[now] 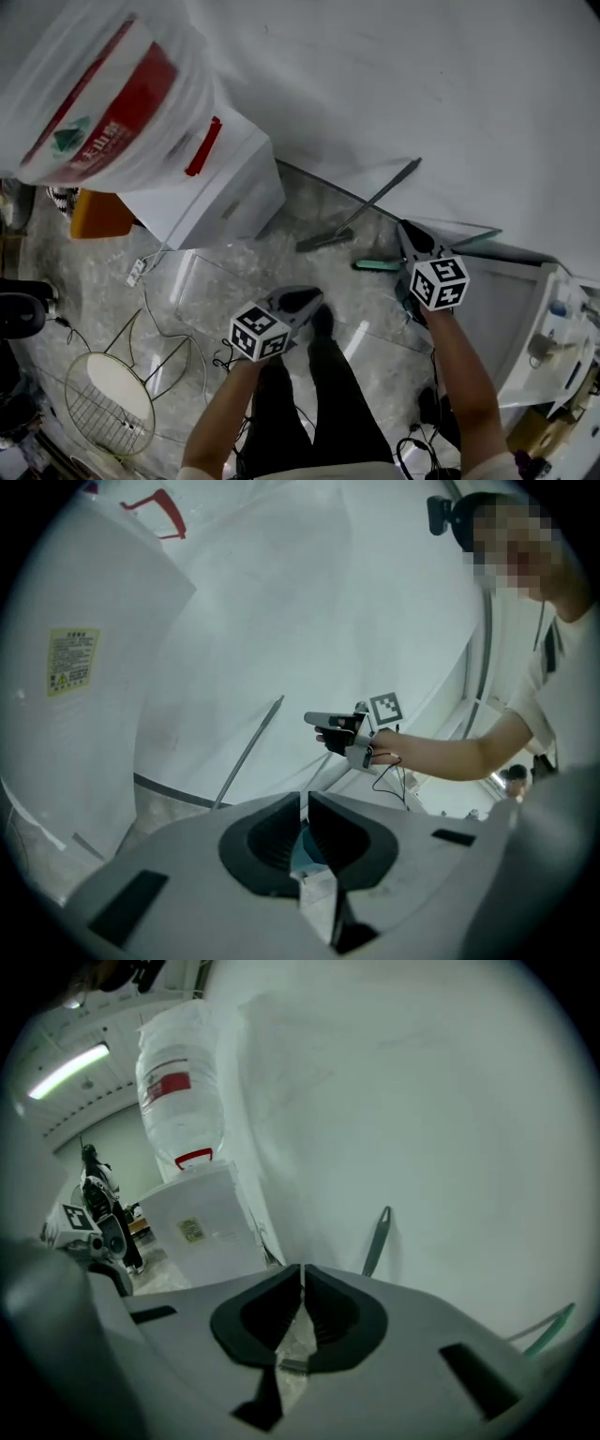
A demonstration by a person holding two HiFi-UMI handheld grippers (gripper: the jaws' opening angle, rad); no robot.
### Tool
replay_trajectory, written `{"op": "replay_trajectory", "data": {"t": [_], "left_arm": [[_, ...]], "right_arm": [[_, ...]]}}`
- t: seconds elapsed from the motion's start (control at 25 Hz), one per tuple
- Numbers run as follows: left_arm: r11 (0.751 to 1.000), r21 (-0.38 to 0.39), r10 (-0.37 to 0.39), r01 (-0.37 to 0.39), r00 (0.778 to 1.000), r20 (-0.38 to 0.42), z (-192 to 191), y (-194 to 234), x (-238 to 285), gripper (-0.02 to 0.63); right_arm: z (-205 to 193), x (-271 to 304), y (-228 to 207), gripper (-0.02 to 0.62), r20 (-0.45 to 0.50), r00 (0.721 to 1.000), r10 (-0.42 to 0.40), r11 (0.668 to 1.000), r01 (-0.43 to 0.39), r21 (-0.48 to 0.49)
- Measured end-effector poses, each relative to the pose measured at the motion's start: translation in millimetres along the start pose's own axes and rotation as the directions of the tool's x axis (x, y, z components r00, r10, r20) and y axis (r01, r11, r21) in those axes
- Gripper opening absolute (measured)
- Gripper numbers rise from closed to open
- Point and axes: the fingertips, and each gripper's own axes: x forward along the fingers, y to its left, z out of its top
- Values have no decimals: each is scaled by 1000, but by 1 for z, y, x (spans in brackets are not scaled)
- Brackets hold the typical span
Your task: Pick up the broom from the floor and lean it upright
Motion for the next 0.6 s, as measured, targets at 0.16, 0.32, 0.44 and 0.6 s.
{"op": "replay_trajectory", "data": {"t": [0.16,0.32,0.44,0.6], "left_arm": [[996,83,-40,41,999,-11,9,-27,-23,28],[985,154,-70,77,996,-45,22,-83,-72,28],[974,206,-82,92,995,-55,34,-123,-117,28],[956,273,-92,107,994,-66,50,-157,-168,28]], "right_arm": [[2,-41,48,2,32,999,13,1000,-12,-10],[13,-104,106,2,38,999,17,1000,-17,8],[31,-153,151,1,61,998,16,999,-18,27],[66,-203,205,2,116,993,12,1000,-13,4]]}}
